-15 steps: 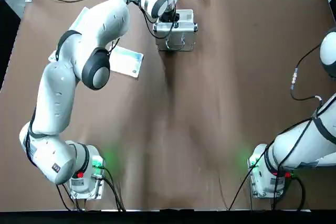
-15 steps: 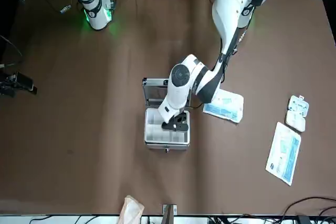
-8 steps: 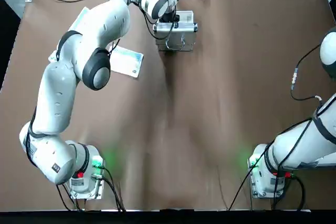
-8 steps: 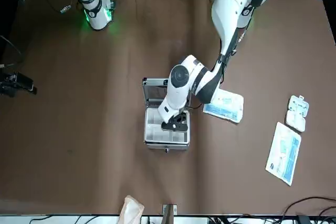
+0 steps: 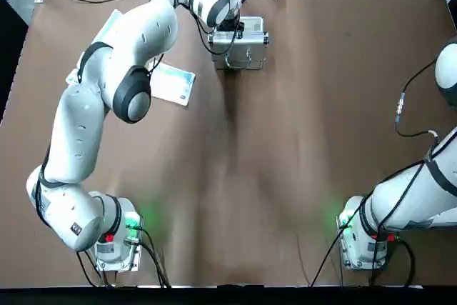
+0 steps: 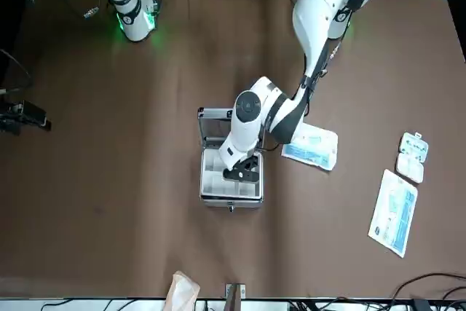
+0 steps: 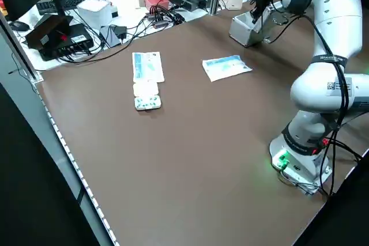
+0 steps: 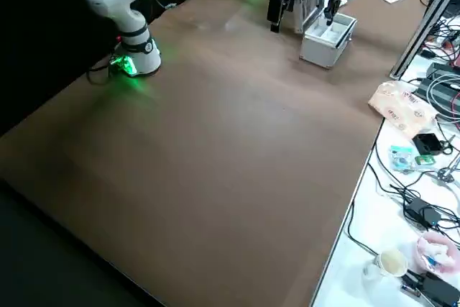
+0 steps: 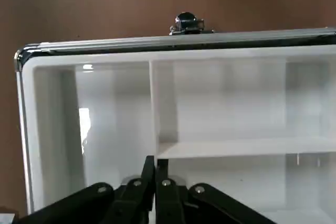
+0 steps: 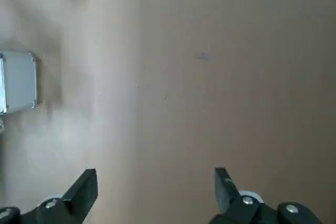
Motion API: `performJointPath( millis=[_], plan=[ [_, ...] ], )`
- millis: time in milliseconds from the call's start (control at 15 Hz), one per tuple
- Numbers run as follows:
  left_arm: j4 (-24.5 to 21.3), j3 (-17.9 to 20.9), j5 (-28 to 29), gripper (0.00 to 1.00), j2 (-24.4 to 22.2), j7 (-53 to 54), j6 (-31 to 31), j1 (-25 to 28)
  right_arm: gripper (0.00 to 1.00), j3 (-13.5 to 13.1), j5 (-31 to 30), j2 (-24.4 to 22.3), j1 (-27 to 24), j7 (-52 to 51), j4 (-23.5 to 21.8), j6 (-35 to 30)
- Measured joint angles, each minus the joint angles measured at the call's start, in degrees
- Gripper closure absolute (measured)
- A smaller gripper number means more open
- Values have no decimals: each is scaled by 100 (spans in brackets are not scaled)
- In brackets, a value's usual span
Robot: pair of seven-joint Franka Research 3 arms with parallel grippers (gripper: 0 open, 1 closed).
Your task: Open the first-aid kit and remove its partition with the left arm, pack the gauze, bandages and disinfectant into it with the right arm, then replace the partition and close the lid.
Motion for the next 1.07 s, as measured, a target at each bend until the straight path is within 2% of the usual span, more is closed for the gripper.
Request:
performJointPath(
  millis=[733,1067],
  plan=[
    [210,-13,-1,96,77,16,-237,-7,1,0,-30,0,9,0,0,0],
    [279,-19,-62,96,-35,15,-483,0,1,0,-30,0,12,0,0,-2]
  ],
)
